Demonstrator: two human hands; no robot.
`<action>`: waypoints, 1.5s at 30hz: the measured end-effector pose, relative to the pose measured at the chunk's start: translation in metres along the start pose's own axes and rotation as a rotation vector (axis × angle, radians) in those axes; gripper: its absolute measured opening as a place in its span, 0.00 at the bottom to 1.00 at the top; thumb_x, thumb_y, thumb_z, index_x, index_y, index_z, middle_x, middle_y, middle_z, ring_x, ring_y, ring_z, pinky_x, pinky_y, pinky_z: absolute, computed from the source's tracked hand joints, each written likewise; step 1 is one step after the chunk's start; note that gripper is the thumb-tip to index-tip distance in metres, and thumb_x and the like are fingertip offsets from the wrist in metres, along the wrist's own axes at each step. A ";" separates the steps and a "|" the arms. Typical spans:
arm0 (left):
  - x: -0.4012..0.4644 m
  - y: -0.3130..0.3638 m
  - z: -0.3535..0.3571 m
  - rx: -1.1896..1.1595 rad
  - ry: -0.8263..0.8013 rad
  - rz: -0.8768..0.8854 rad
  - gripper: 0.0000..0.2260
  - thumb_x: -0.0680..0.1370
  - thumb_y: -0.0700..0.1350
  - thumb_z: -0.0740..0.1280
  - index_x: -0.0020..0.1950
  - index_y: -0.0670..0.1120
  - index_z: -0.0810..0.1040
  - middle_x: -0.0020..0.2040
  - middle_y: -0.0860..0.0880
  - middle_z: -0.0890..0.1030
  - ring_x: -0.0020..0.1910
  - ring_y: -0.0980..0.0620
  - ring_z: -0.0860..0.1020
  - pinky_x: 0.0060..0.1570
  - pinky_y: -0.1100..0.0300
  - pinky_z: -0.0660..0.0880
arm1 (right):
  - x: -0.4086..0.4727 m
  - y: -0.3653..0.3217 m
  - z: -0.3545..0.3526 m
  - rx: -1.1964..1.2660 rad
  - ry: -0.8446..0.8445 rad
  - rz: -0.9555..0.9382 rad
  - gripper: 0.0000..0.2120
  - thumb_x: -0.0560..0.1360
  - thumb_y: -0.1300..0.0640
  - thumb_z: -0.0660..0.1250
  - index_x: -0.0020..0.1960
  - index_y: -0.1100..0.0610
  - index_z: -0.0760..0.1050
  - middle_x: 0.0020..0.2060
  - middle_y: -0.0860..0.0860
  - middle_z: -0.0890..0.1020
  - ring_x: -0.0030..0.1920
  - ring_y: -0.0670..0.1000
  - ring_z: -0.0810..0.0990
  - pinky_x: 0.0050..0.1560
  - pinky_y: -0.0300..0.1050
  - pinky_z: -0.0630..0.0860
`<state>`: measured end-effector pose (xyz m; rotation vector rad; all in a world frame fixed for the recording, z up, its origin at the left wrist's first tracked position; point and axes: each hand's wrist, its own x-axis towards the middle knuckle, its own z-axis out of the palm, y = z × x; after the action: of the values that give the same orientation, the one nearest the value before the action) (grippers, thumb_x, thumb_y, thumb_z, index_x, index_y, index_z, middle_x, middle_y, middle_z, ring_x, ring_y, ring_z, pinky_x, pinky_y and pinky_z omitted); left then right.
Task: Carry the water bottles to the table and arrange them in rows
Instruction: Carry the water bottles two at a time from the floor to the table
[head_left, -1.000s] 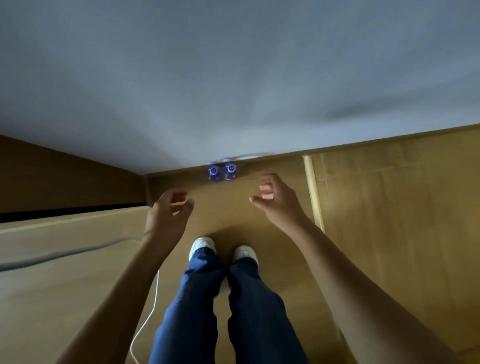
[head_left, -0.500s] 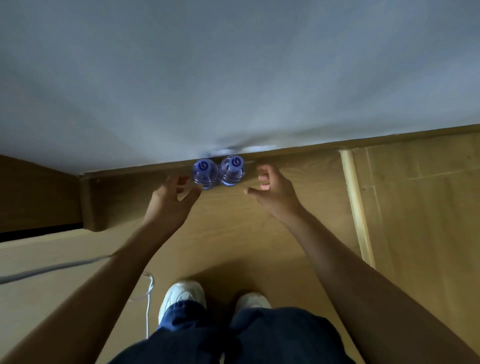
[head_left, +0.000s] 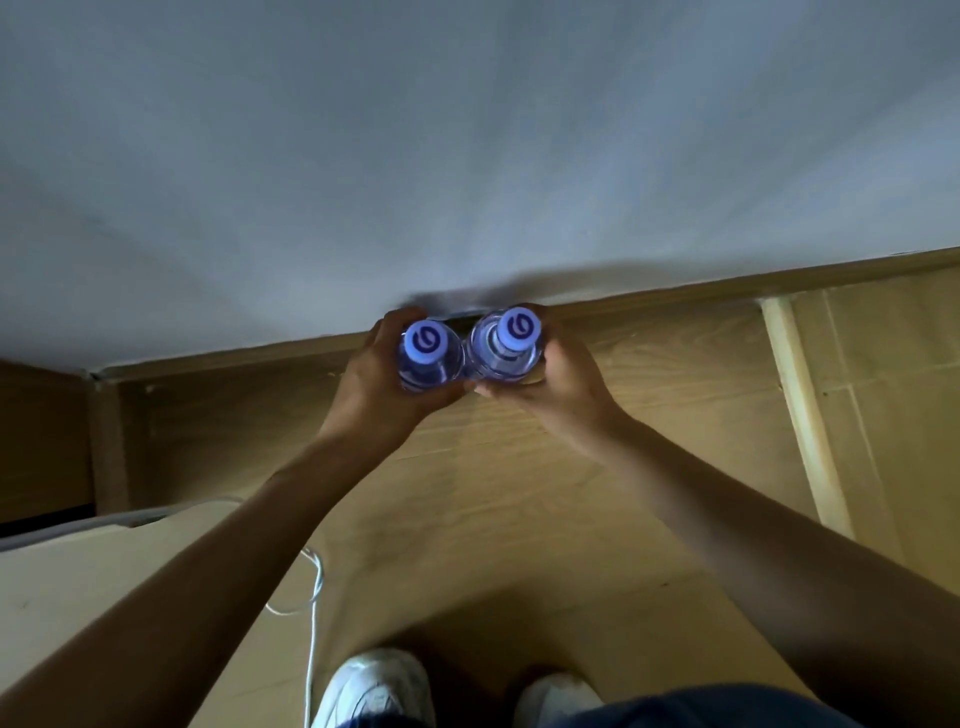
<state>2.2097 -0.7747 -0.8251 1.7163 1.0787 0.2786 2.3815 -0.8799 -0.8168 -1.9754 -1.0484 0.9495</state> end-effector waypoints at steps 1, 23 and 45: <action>0.000 -0.001 0.000 -0.003 -0.005 0.003 0.29 0.61 0.53 0.82 0.57 0.59 0.71 0.51 0.58 0.81 0.48 0.65 0.79 0.39 0.75 0.73 | -0.002 0.000 0.001 0.003 0.004 0.002 0.28 0.65 0.55 0.82 0.61 0.58 0.76 0.53 0.49 0.83 0.55 0.46 0.81 0.58 0.49 0.77; -0.104 0.129 -0.079 -0.015 0.077 -0.002 0.27 0.61 0.57 0.81 0.48 0.54 0.67 0.42 0.64 0.80 0.39 0.62 0.79 0.36 0.64 0.77 | -0.087 -0.147 -0.077 0.115 -0.122 0.045 0.29 0.65 0.57 0.82 0.57 0.37 0.71 0.47 0.25 0.80 0.51 0.29 0.78 0.50 0.24 0.70; -0.400 0.480 -0.346 -0.157 0.533 -0.025 0.21 0.62 0.64 0.74 0.52 0.61 0.77 0.43 0.57 0.83 0.40 0.54 0.81 0.41 0.62 0.77 | -0.287 -0.604 -0.213 0.250 -0.382 -0.212 0.33 0.65 0.60 0.81 0.66 0.50 0.73 0.58 0.42 0.82 0.59 0.42 0.80 0.54 0.31 0.75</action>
<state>2.0142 -0.8846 -0.1466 1.5205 1.4156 0.8167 2.2263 -0.9210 -0.1334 -1.4801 -1.2488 1.2999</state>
